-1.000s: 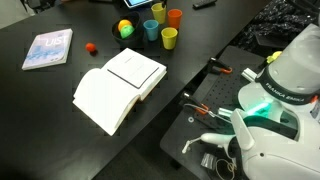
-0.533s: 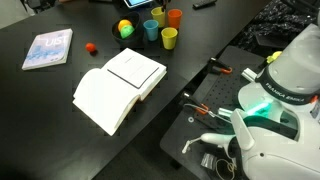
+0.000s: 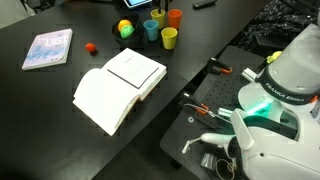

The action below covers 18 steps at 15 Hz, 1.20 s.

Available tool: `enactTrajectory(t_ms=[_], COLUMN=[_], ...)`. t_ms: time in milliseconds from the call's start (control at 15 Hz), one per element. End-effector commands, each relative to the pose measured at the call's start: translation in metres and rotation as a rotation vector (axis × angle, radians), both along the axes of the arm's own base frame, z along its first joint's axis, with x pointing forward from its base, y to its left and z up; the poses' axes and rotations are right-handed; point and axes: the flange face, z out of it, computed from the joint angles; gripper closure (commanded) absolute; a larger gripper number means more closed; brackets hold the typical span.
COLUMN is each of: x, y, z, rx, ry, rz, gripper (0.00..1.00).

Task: Unstack the cups

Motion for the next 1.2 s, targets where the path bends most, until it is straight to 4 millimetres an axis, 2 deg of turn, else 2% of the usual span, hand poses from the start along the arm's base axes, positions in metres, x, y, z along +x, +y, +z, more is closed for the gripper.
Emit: enactTrajectory(t_ms=[0,133,200,400,667,867,1133], x=[0.01,0.013,0.014,0.009,-0.008,-0.025,-0.055], y=[0.001,0.001,0.0,-0.002,0.002,0.018,0.041], z=[0.014,0.026,0.033,0.056,0.092,0.117,0.133], rx=[0.002,-0.015,-0.03,-0.058,-0.075,-0.074,-0.065], ry=[-0.022,-0.034,-0.03,0.009,0.036,0.069,0.127], rz=[0.003,0.009,0.005,-0.009,0.02,0.055,0.107], gripper=[0.16,0.03,0.0,0.0,0.0,0.0,0.0])
